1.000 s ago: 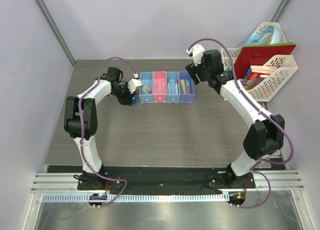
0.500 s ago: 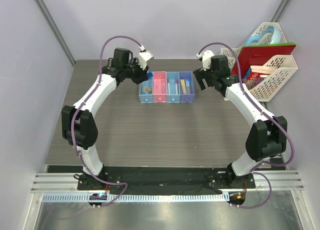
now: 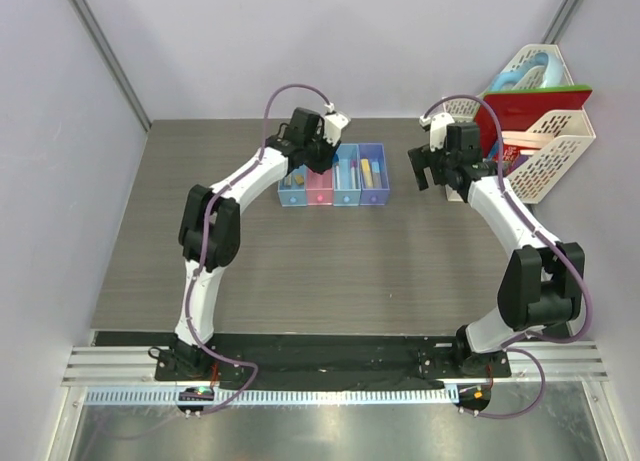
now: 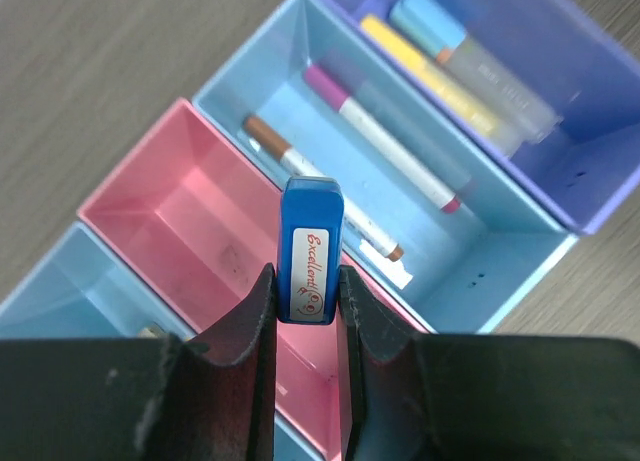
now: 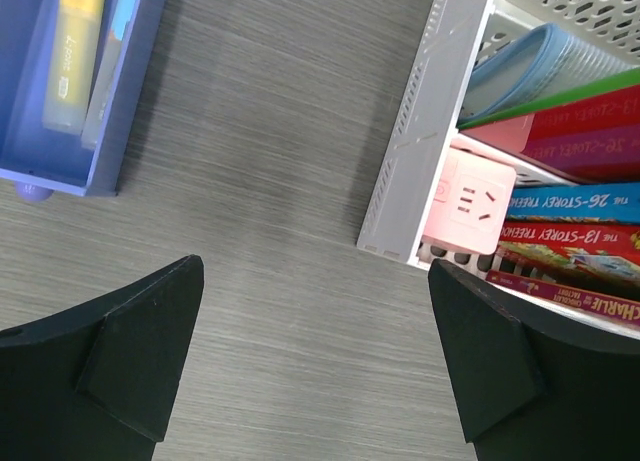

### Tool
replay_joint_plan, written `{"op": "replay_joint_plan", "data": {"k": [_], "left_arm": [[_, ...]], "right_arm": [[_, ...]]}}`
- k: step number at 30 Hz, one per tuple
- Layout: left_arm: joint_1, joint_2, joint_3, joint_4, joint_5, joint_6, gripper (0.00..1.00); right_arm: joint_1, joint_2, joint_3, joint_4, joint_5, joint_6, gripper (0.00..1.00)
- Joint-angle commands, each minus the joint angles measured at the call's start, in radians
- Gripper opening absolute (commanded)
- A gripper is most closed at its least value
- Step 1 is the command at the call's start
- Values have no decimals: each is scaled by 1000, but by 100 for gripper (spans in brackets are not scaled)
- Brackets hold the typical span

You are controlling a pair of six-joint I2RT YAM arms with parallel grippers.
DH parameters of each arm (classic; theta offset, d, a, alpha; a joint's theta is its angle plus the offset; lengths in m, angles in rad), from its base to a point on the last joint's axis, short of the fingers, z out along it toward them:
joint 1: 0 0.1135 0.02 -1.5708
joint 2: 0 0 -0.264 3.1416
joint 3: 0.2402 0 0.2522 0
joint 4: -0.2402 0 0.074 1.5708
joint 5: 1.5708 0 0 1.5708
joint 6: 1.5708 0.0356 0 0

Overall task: Sort the stationery into containers
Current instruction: Place the stationery in the storage box.

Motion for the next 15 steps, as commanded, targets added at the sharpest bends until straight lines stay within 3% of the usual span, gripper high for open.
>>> {"op": "replay_joint_plan", "data": {"k": [1, 15], "left_arm": [[-3, 4, 40, -11, -100, 5, 0], [-12, 48, 13, -42, -152, 31, 0]], "right_arm": [[-9, -58, -5, 64, -31, 13, 100], [-13, -86, -25, 65, -87, 20, 100]]}}
